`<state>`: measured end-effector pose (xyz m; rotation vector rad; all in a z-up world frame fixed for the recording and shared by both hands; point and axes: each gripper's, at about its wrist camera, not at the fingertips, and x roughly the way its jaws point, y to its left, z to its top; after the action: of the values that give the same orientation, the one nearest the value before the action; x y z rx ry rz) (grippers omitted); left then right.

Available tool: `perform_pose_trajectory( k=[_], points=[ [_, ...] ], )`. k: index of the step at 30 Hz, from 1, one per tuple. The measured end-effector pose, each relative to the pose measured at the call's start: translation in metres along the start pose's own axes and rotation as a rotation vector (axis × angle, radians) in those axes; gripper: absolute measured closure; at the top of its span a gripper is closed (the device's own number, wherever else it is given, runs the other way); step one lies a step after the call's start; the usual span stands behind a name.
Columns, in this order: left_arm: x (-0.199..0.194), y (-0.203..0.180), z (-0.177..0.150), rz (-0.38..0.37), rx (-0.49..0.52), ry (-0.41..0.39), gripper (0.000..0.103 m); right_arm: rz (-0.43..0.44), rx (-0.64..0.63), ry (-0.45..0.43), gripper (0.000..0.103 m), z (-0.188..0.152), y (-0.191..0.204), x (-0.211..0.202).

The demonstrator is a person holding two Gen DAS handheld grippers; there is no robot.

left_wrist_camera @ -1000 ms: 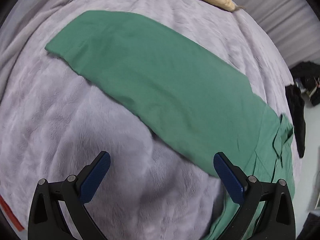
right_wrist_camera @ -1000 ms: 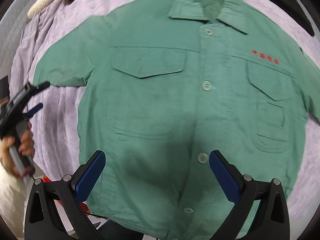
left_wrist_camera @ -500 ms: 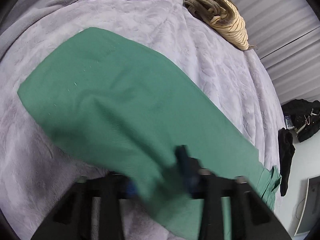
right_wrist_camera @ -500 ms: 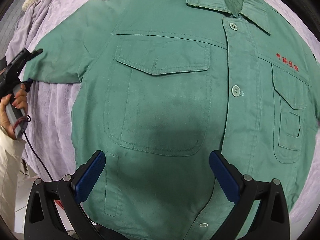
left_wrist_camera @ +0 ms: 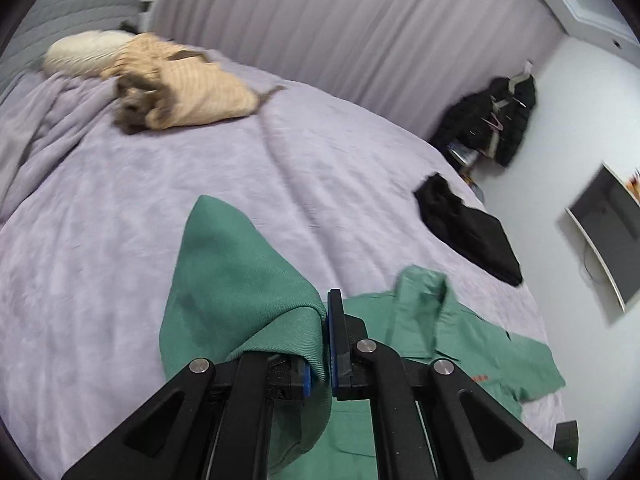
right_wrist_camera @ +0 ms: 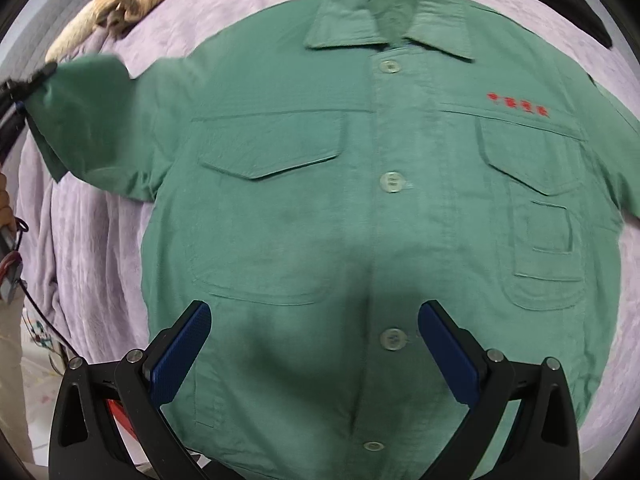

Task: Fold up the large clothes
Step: 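Grasp the green jacket's sleeve cuff with the left tool and fold it across the front, then grasp the other sleeve cuff with the right tool and fold it across the front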

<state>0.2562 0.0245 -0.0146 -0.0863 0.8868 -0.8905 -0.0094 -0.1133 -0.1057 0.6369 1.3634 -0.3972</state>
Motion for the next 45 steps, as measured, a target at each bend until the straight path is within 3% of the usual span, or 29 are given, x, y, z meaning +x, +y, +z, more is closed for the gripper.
perform_pose_trajectory(
  k=[5, 9, 10, 11, 12, 13, 16, 18, 21, 24, 26, 29, 31, 34, 36, 37, 39, 40, 41, 42, 44, 45],
  points=[
    [0.075, -0.122, -0.038, -0.020, 0.211, 0.133, 0.095, -0.005, 0.095, -0.055, 0.000, -0.009, -0.058, -0.017],
    [0.136, -0.165, -0.097, 0.098, 0.349, 0.271, 0.095, -0.043, 0.182, -0.046, 0.000, -0.022, -0.107, -0.013],
    [0.145, -0.169, -0.111, 0.127, 0.376, 0.300, 0.079, -0.054, 0.203, -0.039, 0.000, -0.025, -0.121, -0.011],
    [0.150, -0.173, -0.122, 0.147, 0.394, 0.323, 0.025, -0.061, 0.214, -0.036, 0.000, -0.032, -0.125, -0.007],
    [0.153, -0.173, -0.132, 0.173, 0.406, 0.345, 0.000, -0.066, 0.225, -0.033, 0.000, -0.034, -0.133, -0.006],
    [0.151, -0.174, -0.138, 0.210, 0.422, 0.341, 0.001, -0.070, 0.235, -0.030, 0.000, -0.036, -0.141, -0.005],
    [0.136, -0.170, -0.155, 0.221, 0.458, 0.357, 0.001, -0.087, 0.245, -0.034, 0.000, -0.033, -0.154, -0.008],
    [0.116, -0.162, -0.156, 0.256, 0.457, 0.316, 0.001, -0.096, 0.243, -0.055, 0.000, -0.027, -0.155, -0.013],
    [0.080, -0.122, -0.148, 0.362, 0.393, 0.258, 0.001, -0.113, 0.179, -0.116, 0.000, -0.007, -0.139, -0.024],
    [0.057, -0.063, -0.152, 0.521, 0.334, 0.268, 0.001, -0.102, 0.035, -0.191, 0.000, 0.024, -0.096, -0.031],
    [0.055, -0.033, -0.163, 0.598, 0.320, 0.329, 0.001, -0.097, -0.097, -0.232, 0.000, 0.047, -0.050, -0.027],
    [0.059, -0.012, -0.179, 0.624, 0.302, 0.375, 0.001, -0.063, -0.266, -0.278, 0.000, 0.080, 0.015, -0.008],
    [0.066, -0.015, -0.180, 0.627, 0.305, 0.346, 0.001, -0.034, -0.348, -0.293, 0.000, 0.101, 0.053, 0.010],
    [0.071, -0.009, -0.174, 0.706, 0.252, 0.269, 0.001, -0.001, -0.361, -0.251, 0.000, 0.127, 0.088, 0.049],
    [0.071, 0.010, -0.172, 0.733, 0.158, 0.270, 0.001, -0.047, -0.343, -0.213, 0.000, 0.132, 0.093, 0.073],
    [0.071, 0.020, -0.170, 0.716, 0.105, 0.277, 0.000, -0.141, -0.360, -0.167, 0.001, 0.137, 0.098, 0.095],
    [0.070, 0.032, -0.170, 0.674, 0.050, 0.290, 0.000, -0.195, -0.401, -0.115, 0.019, 0.134, 0.095, 0.117],
    [0.068, 0.032, -0.170, 0.676, 0.052, 0.282, 0.000, -0.170, -0.402, -0.135, 0.042, 0.134, 0.092, 0.112],
    [0.068, 0.032, -0.170, 0.679, 0.062, 0.276, 0.000, -0.162, -0.390, -0.162, 0.079, 0.135, 0.086, 0.101],
    [0.068, 0.032, -0.170, 0.681, 0.068, 0.276, 0.000, -0.139, -0.357, -0.191, 0.082, 0.138, 0.076, 0.086],
    [0.067, 0.035, -0.170, 0.677, 0.068, 0.273, 0.000, 0.016, -0.218, -0.276, 0.082, 0.144, 0.035, 0.048],
    [0.067, 0.037, -0.168, 0.666, 0.068, 0.269, 0.000, 0.033, -0.156, -0.310, 0.082, 0.145, 0.011, 0.033]
  ],
)
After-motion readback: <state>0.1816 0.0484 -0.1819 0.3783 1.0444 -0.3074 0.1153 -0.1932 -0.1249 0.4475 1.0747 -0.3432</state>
